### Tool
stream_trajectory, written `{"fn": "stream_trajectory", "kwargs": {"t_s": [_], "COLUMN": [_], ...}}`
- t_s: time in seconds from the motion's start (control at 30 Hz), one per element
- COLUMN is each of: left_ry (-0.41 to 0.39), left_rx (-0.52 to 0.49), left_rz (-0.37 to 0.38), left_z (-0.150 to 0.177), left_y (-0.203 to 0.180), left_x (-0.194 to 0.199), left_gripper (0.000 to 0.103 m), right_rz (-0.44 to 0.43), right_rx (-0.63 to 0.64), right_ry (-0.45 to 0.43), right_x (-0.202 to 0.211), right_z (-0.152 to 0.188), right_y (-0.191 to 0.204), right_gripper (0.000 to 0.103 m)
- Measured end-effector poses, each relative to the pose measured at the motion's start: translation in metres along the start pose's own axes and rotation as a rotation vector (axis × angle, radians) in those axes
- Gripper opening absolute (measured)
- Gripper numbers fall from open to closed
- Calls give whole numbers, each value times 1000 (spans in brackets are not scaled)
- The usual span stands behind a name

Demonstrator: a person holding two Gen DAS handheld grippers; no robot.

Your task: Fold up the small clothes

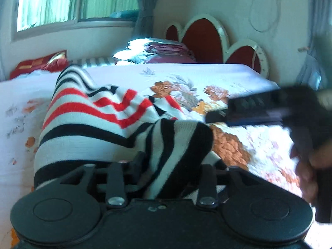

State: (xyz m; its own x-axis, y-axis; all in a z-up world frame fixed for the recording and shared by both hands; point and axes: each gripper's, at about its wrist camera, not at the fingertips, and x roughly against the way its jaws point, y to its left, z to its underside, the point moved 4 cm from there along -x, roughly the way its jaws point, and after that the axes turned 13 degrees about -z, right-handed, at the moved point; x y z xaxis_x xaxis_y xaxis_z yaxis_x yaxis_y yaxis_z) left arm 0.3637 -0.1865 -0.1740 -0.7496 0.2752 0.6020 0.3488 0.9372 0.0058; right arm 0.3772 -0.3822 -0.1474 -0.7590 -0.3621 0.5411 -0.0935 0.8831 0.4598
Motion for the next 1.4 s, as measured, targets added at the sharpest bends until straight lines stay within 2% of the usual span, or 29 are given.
{"fn": "stream_trajectory", "kwargs": {"t_s": [0.03,0.07,0.17,0.23,0.3,0.37,0.5,0.63,0.67,0.7,0.83,1.0,1.1,1.17,1.27,1.33,1.4], "left_ry": [5,8,11,6,-3,-17,-34,-8,-1,2,-5,-19,-34,-36,3,48,66], "left_rx": [-9,-22,-41,7,65,114,203,268,279,287,280,272,256,239,218,198,164], "left_rz": [22,38,49,52,27,-29,-129,-188,-197,-201,-192,-161,-123,-102,-71,-64,-96], "left_z": [1,4,11,12,11,10,6,-1,-2,-3,-2,-14,-22,-25,-20,-13,-7], "left_y": [-3,-6,-9,4,23,44,85,111,114,116,118,109,98,90,79,73,72], "left_x": [2,8,27,39,53,65,71,61,59,58,58,45,39,32,17,5,-2], "left_gripper": [68,71,71,71,71,71,71,71,71,71,71,71,71,71,71,72,73], "right_rz": [-35,-81,-214,-264,-285,-293,-308,-303,-298,-305,-300,-230,-182,-147,-86,-89,-94], "right_rx": [-16,-40,-120,-157,-182,-213,-281,-274,-259,-247,-159,61,139,128,39,-37,-71], "right_ry": [2,8,62,109,160,196,219,211,207,199,172,7,-38,-32,16,64,83], "right_x": [0,-3,-17,-29,-45,-58,-73,-77,-77,-75,-75,-43,-28,-25,-32,-42,-45], "right_z": [-2,-6,-12,-11,-8,-4,1,-3,-4,-5,-8,-29,-35,-31,-11,1,6], "right_y": [3,4,11,18,21,21,16,16,18,20,35,61,60,48,16,-2,-9], "right_gripper": [45,45,45,45,45,45,45,43,30,23,19,18,18,18,18,18,18]}}
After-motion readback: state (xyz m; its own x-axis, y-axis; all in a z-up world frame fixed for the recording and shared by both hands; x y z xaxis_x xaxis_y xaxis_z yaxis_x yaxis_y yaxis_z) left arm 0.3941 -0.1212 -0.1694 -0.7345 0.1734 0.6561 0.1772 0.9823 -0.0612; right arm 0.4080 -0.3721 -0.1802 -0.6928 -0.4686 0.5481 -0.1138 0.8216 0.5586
